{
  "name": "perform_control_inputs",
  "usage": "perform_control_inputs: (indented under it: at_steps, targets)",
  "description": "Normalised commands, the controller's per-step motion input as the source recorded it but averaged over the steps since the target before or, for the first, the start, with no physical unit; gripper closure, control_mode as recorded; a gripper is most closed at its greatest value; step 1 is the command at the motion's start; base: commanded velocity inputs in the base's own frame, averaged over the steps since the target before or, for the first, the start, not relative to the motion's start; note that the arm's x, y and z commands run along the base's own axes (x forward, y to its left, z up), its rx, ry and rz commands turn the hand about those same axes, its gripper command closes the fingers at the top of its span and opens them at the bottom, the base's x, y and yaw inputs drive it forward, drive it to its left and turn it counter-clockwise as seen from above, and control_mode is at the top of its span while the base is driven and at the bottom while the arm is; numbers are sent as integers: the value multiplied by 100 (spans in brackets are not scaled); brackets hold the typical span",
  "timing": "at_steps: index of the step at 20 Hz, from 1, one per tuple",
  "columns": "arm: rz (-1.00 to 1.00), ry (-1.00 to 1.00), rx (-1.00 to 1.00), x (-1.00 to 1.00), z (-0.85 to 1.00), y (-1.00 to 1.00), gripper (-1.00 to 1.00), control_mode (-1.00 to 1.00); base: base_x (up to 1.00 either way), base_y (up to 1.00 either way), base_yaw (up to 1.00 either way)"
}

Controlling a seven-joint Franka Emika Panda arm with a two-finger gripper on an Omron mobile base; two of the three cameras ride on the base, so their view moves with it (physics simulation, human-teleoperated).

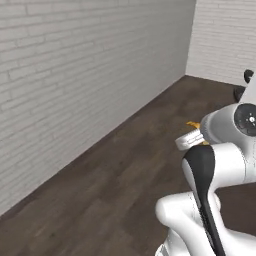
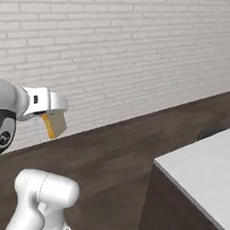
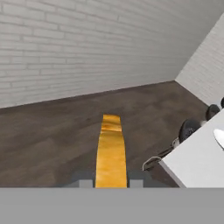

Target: Start the toaster. Once the lever pops up, take the bread to the plate on the dining counter.

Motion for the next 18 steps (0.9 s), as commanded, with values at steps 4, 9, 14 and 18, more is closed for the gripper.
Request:
perform_control_inputs:
  at_steps: [4, 9, 14, 18]
  targets:
    - [0, 0, 0, 0, 0, 0, 100, 100, 98, 0, -50]
    - [0, 0, 0, 0, 0, 0, 100, 100, 98, 3, -54]
    - [0, 0, 0, 0, 0, 0, 100, 100, 98, 31, -56]
    - [0, 0, 0, 0, 0, 0, 100, 100, 91, 46, -60]
